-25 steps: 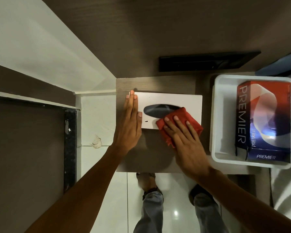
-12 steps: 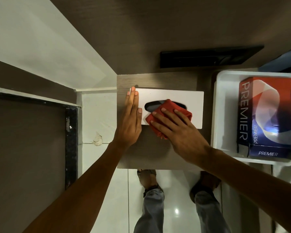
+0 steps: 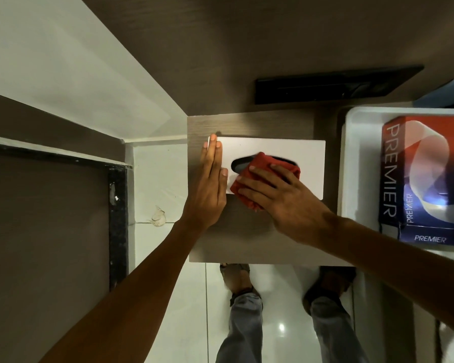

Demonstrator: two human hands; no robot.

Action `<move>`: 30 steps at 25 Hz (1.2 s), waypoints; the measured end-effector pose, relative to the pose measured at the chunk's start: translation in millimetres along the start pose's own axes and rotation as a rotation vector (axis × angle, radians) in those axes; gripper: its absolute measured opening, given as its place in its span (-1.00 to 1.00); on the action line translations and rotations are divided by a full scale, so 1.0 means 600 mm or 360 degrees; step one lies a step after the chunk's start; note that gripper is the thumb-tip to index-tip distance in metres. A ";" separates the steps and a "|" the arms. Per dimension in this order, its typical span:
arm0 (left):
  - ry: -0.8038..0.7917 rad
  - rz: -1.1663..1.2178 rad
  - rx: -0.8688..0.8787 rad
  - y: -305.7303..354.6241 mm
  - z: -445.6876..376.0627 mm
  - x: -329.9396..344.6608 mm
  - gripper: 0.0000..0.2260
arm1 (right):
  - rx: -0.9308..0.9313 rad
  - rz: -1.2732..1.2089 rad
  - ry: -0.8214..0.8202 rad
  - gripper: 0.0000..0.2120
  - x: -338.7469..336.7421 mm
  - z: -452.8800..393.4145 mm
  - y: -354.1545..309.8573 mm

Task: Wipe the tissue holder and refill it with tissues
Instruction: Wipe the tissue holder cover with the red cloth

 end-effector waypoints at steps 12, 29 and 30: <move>0.0021 0.0003 -0.0012 -0.001 0.000 0.000 -0.50 | -0.0289 -0.0182 -0.0020 -0.28 -0.011 -0.016 0.012; -0.0031 -0.0008 0.0008 0.000 0.001 -0.003 -0.50 | -0.0328 -0.0142 -0.0126 -0.28 -0.004 0.004 0.010; -0.0032 -0.0007 0.0014 0.000 0.001 -0.004 -0.50 | -0.0313 -0.0151 -0.0141 -0.29 -0.005 0.004 0.010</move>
Point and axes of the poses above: each hand's wrist, its own z-axis away from the middle knuckle, its own x-axis out of the palm, y = z × x, the point moved 8 cm from there along -z, towards the middle knuckle, and after that the axes turned 10 degrees about x, right-handed, at the moved point
